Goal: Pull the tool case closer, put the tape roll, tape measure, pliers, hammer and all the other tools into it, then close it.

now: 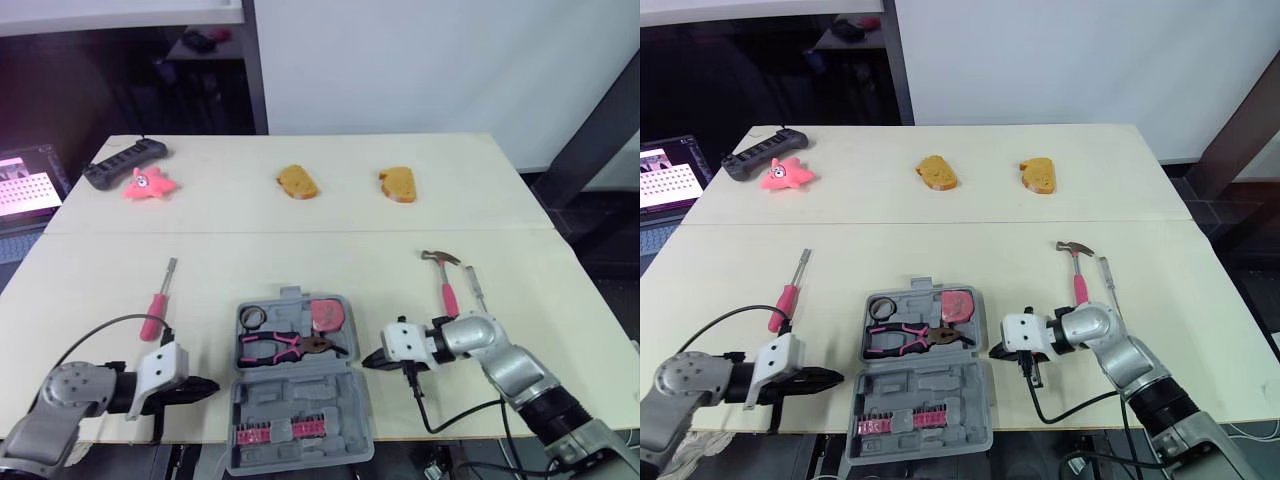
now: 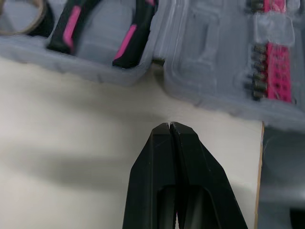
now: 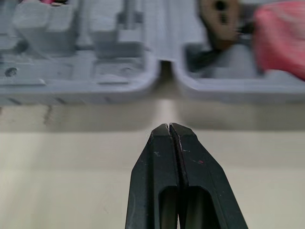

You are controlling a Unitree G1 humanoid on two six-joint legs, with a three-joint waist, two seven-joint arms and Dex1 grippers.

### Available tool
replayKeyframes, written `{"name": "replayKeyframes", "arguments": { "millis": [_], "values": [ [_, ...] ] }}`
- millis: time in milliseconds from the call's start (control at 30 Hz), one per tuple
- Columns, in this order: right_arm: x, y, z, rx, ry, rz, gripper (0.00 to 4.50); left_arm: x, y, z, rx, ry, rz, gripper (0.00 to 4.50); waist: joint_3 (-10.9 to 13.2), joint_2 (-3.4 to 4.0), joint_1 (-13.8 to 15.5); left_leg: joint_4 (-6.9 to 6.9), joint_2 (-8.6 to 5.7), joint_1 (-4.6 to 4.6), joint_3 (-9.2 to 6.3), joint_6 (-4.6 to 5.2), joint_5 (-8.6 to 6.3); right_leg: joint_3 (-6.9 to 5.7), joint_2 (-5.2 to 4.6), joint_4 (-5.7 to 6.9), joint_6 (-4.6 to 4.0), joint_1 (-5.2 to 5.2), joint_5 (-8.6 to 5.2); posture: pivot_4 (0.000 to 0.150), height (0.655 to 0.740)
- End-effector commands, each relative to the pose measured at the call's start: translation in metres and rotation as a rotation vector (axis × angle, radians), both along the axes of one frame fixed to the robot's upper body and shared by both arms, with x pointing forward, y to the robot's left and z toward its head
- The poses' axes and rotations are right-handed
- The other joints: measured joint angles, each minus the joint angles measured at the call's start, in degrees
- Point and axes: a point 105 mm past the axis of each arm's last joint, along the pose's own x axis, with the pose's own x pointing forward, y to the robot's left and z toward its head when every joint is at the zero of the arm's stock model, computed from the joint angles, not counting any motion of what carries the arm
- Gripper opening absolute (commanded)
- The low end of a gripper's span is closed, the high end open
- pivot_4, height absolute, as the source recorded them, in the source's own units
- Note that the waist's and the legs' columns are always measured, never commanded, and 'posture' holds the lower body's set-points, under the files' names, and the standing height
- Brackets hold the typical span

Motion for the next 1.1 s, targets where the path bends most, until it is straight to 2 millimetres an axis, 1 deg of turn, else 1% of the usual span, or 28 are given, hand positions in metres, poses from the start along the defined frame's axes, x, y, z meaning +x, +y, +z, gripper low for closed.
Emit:
{"name": "replayKeyframes", "arguments": {
  "millis": [33,133,233,300,500,633,700,800,867,1100],
  "values": [
    [-0.002,0.011,0.004,0.027,-0.017,0.022,0.0,0.008,-0.012,0.0,-0.016,-0.02,-0.035,0.05,0.0,0.0,-0.06,0.01,0.0,0.01,0.0,0.0,0.0,0.0,0.0,0.01,0.0,0.01,0.0,0.15,0.74],
    [-0.005,0.02,0.004,0.043,-0.012,0.037,0.0,0.014,-0.025,-0.003,-0.025,-0.032,-0.061,0.05,-0.01,0.01,-0.1,-0.01,0.0,0.01,0.0,0.0,0.0,0.0,0.01,0.01,0.04,0.02,0.01,0.15,0.74],
    [-0.005,0.027,0.003,0.061,-0.005,0.034,0.0,0.019,-0.04,0.0,-0.05,-0.047,-0.085,0.05,-0.01,0.01,-0.06,-0.03,0.0,0.01,-0.02,0.0,0.0,-0.01,0.0,0.01,0.06,0.02,0.01,0.15,0.74],
    [-0.003,0.028,0.004,0.069,-0.003,0.023,0.0,0.02,-0.045,0.002,-0.06,-0.049,-0.087,0.05,-0.01,0.01,0.0,-0.01,0.0,0.03,-0.02,0.0,0.0,-0.01,0.0,0.01,0.06,0.05,0.02,0.15,0.74],
    [0.001,0.03,0.007,0.091,-0.003,-0.006,0.0,0.022,-0.046,0.006,-0.06,-0.056,-0.073,0.05,-0.02,0.01,-0.06,0.02,-0.01,0.09,-0.04,0.0,0.0,-0.01,0.01,0.01,0.03,0.12,0.01,0.15,0.74],
    [0.01,0.03,0.014,0.11,-0.019,-0.054,0.0,0.038,-0.046,0.019,-0.071,-0.099,-0.029,0.05,-0.01,0.0,-0.01,0.03,-0.01,0.08,-0.05,0.0,0.0,-0.01,0.01,0.01,0.03,0.12,0.01,0.15,0.74],
    [0.014,0.029,0.015,0.11,-0.022,-0.065,0.0,0.043,-0.046,0.021,-0.066,-0.11,-0.015,0.05,-0.01,0.0,-0.04,0.04,-0.01,0.07,-0.05,0.0,0.0,-0.01,0.01,0.01,0.04,0.12,0.02,0.15,0.74],
    [0.022,0.028,0.015,0.1,-0.024,-0.098,0.0,0.051,-0.046,0.022,-0.054,-0.126,-0.002,0.05,-0.01,0.0,-0.14,0.02,-0.01,0.05,-0.05,0.0,0.0,-0.01,0.0,0.01,0.06,0.09,0.03,0.15,0.74],
    [0.026,0.025,0.012,0.069,-0.034,-0.11,0.0,0.057,-0.047,0.022,-0.052,-0.138,0.013,0.05,-0.01,0.01,-0.19,-0.01,-0.01,0.06,-0.05,0.0,0.0,-0.01,0.01,0.01,0.08,0.06,0.04,0.15,0.74],
    [0.046,0.016,0.014,0.042,-0.07,-0.166,0.0,0.067,-0.056,0.016,-0.042,-0.151,0.029,0.05,-0.02,-0.01,-0.1,0.04,-0.02,0.06,-0.05,0.0,0.0,-0.02,0.0,0.01,0.08,0.11,0.04,0.15,0.74]
  ]
}}
